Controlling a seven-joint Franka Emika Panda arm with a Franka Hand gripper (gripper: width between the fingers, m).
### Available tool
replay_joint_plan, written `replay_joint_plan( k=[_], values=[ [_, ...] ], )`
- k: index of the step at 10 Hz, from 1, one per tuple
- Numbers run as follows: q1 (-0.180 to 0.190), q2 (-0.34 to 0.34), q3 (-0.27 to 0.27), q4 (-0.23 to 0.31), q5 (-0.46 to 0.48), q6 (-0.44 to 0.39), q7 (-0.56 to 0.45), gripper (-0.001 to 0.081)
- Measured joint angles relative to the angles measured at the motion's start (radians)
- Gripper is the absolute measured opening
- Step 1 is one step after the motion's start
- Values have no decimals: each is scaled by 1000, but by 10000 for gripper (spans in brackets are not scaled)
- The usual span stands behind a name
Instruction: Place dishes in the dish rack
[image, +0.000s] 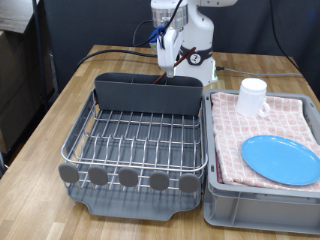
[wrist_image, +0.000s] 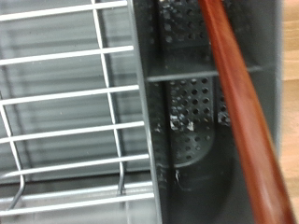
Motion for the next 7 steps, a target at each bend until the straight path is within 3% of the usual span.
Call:
replay_joint_plan(
  k=[4,7],
  values=[
    [-1,-76,45,25,-2,-98,28,803],
    [22,-111,119,53,0,-129,38,803]
  ],
)
